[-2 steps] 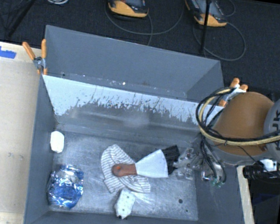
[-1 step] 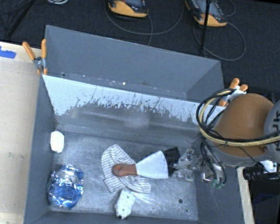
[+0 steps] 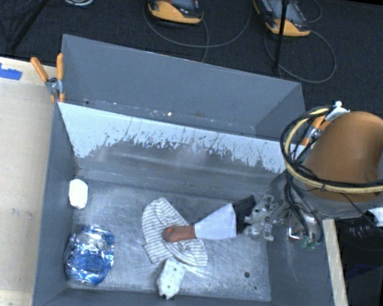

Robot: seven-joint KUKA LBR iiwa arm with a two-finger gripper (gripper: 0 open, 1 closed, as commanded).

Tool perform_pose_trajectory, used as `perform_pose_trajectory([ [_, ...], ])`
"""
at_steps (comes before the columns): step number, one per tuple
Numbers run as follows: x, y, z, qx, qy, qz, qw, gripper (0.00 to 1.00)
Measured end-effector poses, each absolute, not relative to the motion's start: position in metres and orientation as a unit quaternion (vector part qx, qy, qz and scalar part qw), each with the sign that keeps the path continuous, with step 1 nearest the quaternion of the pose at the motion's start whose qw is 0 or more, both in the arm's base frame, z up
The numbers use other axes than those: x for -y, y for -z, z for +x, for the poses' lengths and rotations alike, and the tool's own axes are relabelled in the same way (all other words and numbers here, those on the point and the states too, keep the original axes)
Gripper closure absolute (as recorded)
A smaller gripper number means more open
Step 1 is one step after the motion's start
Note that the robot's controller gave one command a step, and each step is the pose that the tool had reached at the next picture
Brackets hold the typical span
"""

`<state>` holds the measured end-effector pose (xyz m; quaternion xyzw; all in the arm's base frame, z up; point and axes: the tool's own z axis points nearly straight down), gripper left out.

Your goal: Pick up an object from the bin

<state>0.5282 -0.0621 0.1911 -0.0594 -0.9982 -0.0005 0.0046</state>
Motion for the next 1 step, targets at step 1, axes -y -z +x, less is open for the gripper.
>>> perform_pose_trajectory([
  [1,0.0634,-0.2315,0.5323,0.998,0.000,-0.059,-0.001,1.00],
])
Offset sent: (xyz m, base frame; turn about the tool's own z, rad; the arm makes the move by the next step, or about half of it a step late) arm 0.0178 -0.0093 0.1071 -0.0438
